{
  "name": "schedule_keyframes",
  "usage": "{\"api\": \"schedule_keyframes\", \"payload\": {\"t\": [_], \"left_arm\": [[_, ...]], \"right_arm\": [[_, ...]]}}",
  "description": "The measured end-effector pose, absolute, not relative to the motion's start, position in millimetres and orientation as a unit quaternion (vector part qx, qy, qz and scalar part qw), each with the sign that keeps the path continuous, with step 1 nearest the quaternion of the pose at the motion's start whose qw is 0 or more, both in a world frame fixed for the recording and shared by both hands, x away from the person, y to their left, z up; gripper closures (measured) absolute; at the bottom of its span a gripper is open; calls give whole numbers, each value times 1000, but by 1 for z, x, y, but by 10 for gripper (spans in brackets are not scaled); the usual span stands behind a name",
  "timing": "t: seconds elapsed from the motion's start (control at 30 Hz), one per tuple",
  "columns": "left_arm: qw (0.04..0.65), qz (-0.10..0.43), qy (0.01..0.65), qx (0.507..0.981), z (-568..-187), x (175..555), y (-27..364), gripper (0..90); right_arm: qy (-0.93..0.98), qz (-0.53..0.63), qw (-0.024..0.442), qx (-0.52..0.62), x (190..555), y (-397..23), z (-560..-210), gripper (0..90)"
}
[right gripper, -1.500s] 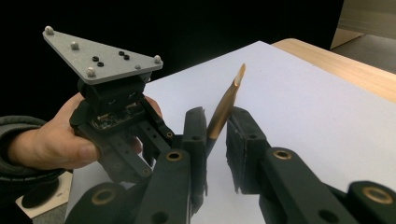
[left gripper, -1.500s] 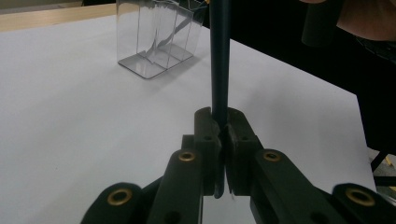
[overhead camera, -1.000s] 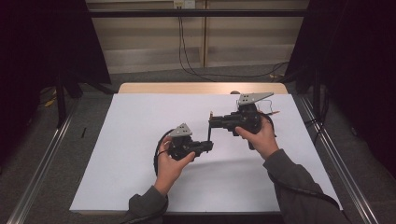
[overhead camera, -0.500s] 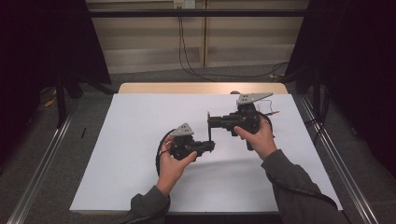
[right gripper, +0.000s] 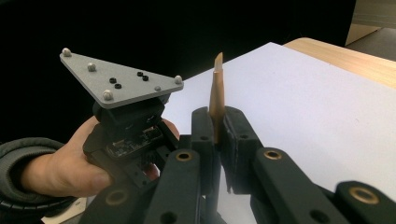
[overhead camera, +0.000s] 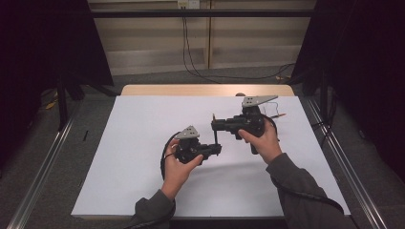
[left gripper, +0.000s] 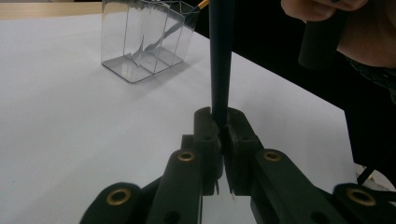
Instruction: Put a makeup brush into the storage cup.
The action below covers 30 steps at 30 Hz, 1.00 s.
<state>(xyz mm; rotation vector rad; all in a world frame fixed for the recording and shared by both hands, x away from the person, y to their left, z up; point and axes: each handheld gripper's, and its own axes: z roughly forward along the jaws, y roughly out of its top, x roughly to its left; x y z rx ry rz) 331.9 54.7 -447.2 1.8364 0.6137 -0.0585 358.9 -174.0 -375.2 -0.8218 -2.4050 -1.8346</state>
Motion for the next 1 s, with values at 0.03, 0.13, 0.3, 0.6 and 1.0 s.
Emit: {"api": "schedule_keyframes", "payload": {"t": [0.03, 0.13, 0.3, 0.6, 1.0], "left_arm": [[568, -24, 259, 780, -447, 332, 55, 843], [571, -29, 258, 778, -448, 333, 55, 831], [582, -33, 253, 772, -447, 333, 56, 761], [594, -34, 241, 767, -445, 334, 62, 569], [597, -18, 245, 763, -443, 336, 75, 346]], "right_arm": [[-767, -586, 5, -263, 359, -175, -375, 844], [-766, -586, 8, -263, 359, -176, -375, 845], [-769, -584, 7, -260, 359, -177, -375, 845], [-766, -589, 3, -258, 358, -182, -371, 845], [-764, -592, -11, -257, 356, -188, -370, 845]]}}
